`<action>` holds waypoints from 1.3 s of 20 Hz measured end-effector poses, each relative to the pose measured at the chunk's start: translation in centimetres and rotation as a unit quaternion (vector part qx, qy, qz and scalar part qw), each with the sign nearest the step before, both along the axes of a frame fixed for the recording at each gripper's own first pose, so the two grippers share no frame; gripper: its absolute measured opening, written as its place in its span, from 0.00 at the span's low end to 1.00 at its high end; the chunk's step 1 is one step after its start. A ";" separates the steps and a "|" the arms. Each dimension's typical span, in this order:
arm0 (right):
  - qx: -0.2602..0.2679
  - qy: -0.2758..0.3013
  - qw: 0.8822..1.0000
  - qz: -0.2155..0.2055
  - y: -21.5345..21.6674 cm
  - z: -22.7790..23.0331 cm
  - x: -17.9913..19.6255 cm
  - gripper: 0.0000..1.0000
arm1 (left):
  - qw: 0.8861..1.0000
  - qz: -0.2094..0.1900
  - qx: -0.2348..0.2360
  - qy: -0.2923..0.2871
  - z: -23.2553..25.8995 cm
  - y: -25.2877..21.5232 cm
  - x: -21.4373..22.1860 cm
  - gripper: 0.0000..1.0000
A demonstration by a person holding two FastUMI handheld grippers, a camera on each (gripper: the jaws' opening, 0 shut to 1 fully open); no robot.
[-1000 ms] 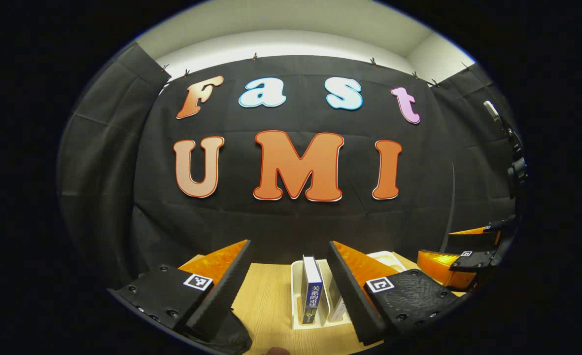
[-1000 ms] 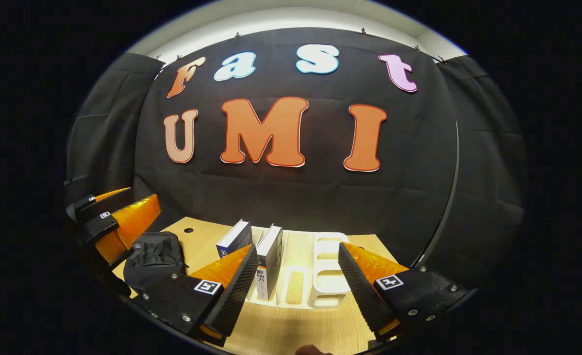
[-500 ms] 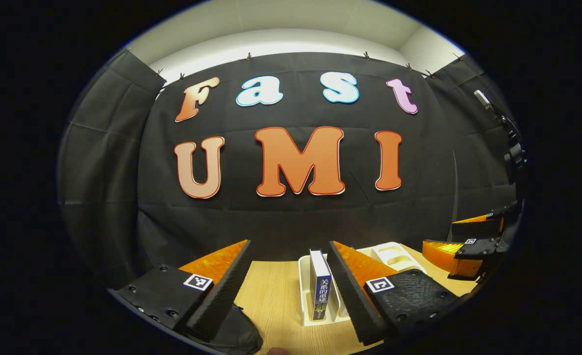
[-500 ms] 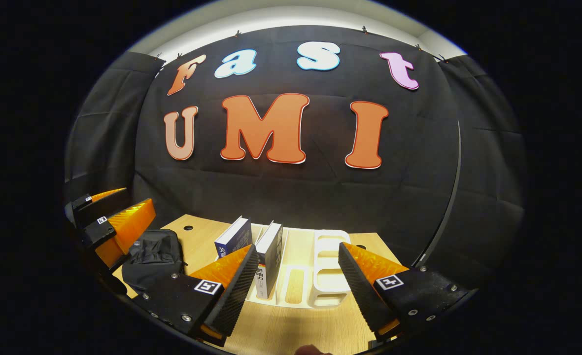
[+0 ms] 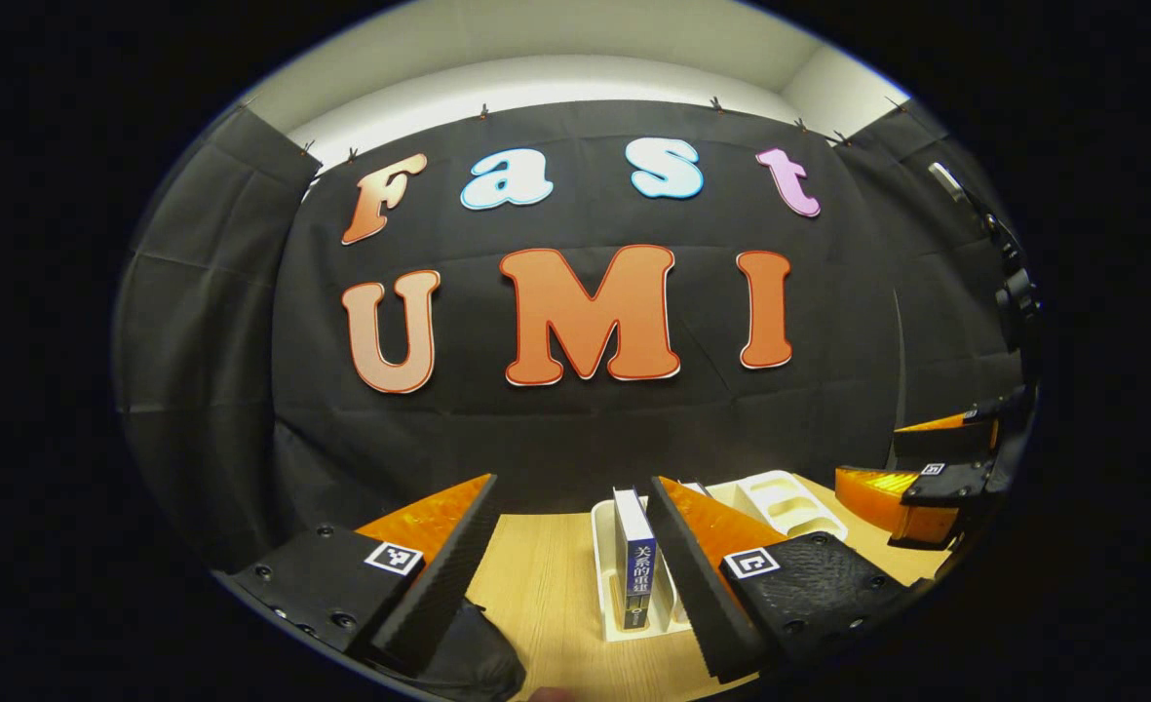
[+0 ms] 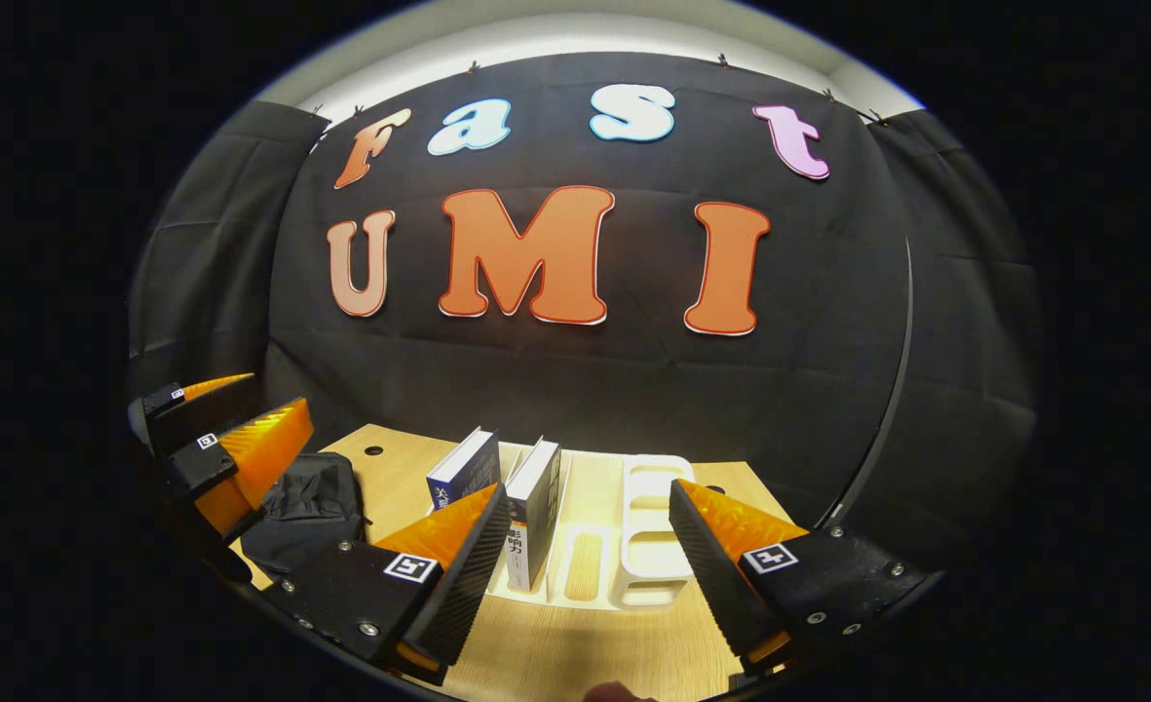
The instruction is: Open the schoolbag, grab two books from the bookshelf and put them into the schoolbag.
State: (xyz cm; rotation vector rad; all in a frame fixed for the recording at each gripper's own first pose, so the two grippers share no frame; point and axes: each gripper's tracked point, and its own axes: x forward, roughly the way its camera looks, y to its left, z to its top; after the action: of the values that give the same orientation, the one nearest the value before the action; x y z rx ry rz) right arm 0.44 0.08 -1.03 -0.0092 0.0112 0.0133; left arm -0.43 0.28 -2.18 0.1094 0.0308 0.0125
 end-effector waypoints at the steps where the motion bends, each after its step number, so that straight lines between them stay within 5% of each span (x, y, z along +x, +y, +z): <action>1: 0.000 0.001 1.000 0.001 0.0 -0.1 0.0 0.98 | 1.000 -0.001 0.009 0.003 -0.5 -0.1 -0.1 0.96; 6: -0.002 0.013 1.000 -0.005 -1.1 -1.1 0.4 0.98 | 0.995 0.016 0.094 0.032 -4.4 1.8 -0.8 0.96; 10: -0.005 0.021 1.000 -0.011 -2.3 -1.9 1.0 0.98 | 0.979 0.037 0.187 0.079 -9.3 5.0 -2.4 0.98; 20: 0.001 0.040 0.997 -0.059 -3.9 -3.8 1.4 0.98 | 0.893 0.013 0.385 0.232 -24.1 12.4 -5.8 0.98; 26: -0.007 0.053 0.995 -0.081 -2.8 -4.4 0.7 0.98 | 0.865 0.006 0.420 0.274 -29.1 16.2 -8.1 0.97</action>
State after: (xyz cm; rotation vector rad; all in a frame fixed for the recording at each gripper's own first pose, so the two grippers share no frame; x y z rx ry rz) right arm 1.19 -2.72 -5.39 -0.0213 0.1176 -0.1490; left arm -8.50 16.46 -31.30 0.9921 0.6021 0.0054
